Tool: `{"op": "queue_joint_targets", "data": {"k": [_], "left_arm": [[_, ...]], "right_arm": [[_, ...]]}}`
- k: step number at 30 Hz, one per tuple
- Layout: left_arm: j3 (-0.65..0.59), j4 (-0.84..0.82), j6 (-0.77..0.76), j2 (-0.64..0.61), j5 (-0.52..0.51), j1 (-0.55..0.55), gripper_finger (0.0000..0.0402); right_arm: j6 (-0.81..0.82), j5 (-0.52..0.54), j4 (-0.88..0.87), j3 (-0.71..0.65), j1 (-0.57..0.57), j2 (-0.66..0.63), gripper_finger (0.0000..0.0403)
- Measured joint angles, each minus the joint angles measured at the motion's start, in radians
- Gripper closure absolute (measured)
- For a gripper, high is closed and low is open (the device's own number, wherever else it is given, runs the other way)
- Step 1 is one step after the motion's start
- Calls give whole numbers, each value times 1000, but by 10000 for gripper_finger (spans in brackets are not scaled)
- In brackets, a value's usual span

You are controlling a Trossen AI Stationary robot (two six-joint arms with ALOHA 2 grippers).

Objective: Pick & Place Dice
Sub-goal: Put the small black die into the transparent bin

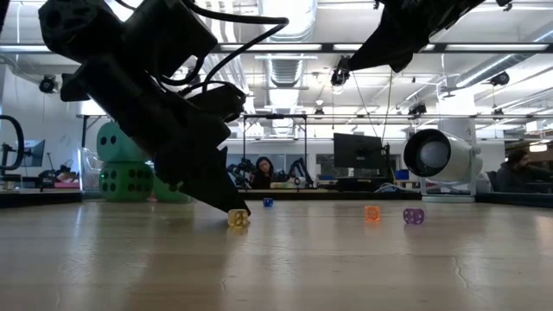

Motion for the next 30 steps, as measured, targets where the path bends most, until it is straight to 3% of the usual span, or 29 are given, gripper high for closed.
{"op": "queue_joint_targets", "data": {"k": [30], "left_arm": [[-2, -70, -5, -42, 25, -11, 269]], "right_arm": [[-1, 0, 1, 0, 0, 0, 376]]}}
